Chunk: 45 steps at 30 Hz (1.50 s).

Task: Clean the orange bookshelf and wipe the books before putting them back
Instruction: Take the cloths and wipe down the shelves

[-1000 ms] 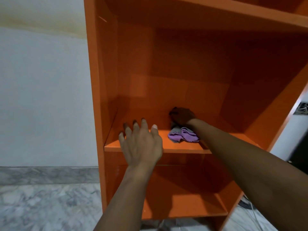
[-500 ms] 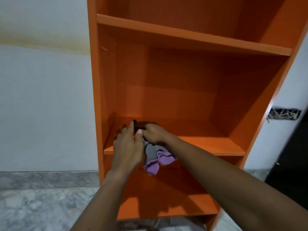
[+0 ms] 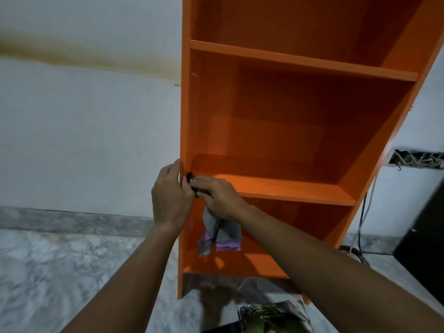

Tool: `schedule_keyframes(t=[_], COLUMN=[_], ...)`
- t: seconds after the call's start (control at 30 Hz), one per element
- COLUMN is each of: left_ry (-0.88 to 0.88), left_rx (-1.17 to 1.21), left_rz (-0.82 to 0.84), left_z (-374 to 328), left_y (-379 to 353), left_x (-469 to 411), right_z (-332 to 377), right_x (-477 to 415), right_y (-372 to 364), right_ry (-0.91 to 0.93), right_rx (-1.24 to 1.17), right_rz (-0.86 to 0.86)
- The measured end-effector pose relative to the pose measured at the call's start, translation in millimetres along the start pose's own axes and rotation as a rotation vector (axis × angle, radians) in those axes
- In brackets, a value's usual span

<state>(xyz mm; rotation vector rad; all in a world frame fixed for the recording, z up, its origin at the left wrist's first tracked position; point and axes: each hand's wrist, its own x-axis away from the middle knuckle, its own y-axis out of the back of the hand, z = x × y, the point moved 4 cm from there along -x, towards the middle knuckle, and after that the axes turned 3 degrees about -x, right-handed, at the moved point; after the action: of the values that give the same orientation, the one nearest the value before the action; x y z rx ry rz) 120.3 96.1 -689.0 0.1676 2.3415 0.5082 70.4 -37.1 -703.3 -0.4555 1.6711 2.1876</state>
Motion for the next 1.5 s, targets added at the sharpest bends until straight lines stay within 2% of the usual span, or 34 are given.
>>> schedule_keyframes(t=[0.07,0.17,0.27,0.37,0.5,0.57,0.63,0.73,0.8,1.0,1.2,1.3,1.4,1.5], left_ry=[0.076,0.135,0.208,0.222,0.209,0.128,-0.012,-0.238,-0.313,-0.39,-0.421,-0.465,-0.594,-0.712], left_rx=[0.038,-0.002,0.08,0.183,0.155,-0.023,-0.233,-0.394,-0.482,-0.638,-0.645,-0.632,-0.597,-0.555], left_rz=[0.083,0.292,0.412,0.443,0.479,0.464,0.369,0.3,0.382,0.654,0.748,0.751,0.686,0.673], left_z=[6.7,17.5,29.7,40.7,42.9,39.9,34.1,14.5,4.6,-21.0,-47.6,-59.0,-67.1,-70.4], left_y=[-2.0,-7.9,-10.1,-12.2,-14.8,-17.3,-18.7,-24.4,-35.1,-68.1,-92.8,-104.4,-116.5,-135.7], left_x=[-0.5,1.9,4.9,6.3,10.2,13.8,17.7,28.9,34.7,53.6,69.1,79.0,91.6,107.3], right_z=[9.7,13.4,10.4,18.2,32.1,29.7,22.4,-3.9,-30.7,-90.9,-123.8,-132.6,-145.2,-171.9], right_x=[13.3,30.8,37.3,23.2,8.9,15.4,25.9,58.0,84.6,148.0,182.4,212.1,247.7,265.9], right_y=[-1.8,-7.1,-0.9,1.8,-27.0,-23.9,-8.1,16.0,31.3,77.3,105.8,114.0,91.1,50.6], right_ry=[0.075,0.145,0.093,-0.009,-0.076,-0.093,-0.099,-0.192,-0.284,-0.517,-0.675,-0.785,-0.98,-1.265], right_rx=[0.04,0.166,0.129,0.059,0.161,0.22,0.252,0.322,0.384,0.472,0.337,0.13,-0.115,-0.446], right_rz=[-0.003,0.032,-0.165,-0.311,-0.151,-0.104,-0.082,-0.062,-0.044,-0.077,-0.372,-0.724,-1.058,-1.14])
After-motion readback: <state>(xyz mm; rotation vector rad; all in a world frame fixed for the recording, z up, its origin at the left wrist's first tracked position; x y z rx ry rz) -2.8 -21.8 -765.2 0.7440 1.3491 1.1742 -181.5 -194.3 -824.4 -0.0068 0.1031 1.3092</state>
